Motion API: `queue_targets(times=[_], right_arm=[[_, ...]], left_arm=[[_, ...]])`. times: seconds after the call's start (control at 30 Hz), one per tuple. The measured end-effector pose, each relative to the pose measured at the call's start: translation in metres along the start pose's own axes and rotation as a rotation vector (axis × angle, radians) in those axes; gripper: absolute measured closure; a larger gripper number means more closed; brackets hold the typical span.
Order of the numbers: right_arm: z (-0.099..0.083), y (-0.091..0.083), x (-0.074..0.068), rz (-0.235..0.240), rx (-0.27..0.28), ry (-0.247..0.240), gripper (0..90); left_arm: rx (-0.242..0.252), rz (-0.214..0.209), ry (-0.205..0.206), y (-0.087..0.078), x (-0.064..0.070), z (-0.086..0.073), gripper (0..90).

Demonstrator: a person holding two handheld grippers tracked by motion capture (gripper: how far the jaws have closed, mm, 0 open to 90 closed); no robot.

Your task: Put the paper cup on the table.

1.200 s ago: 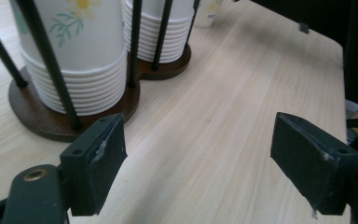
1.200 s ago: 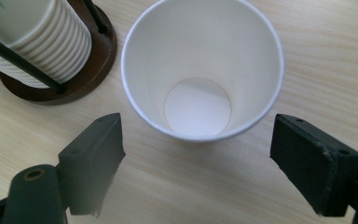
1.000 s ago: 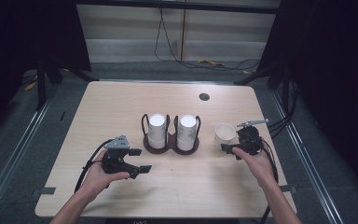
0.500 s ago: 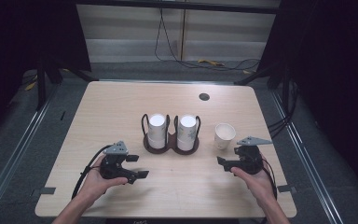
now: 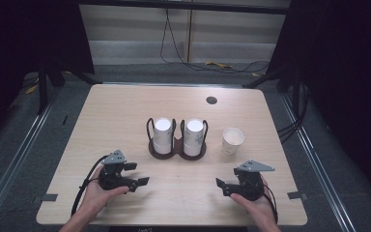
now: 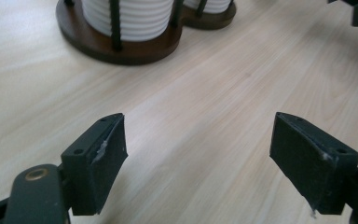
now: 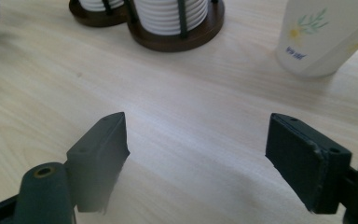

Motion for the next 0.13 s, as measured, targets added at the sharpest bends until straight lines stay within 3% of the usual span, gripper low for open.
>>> queue_targets(times=[0.13], right_arm=[[0.0002,0.0033,0.0059,0.004,0.001,0.009,19.1]], left_arm=[[-0.012,-0.004,0.008,0.0006,0.0007,-0.0061,18.7]])
Point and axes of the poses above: each handheld gripper's, and its own axes: y roughly forward along the jaws, z roughly out of its top, x roughly to its right, the point moved 10 cm from there along y, roughly forward along the jaws, and after that the axes turned 6 degrees about -z, right-handed, at the moved point
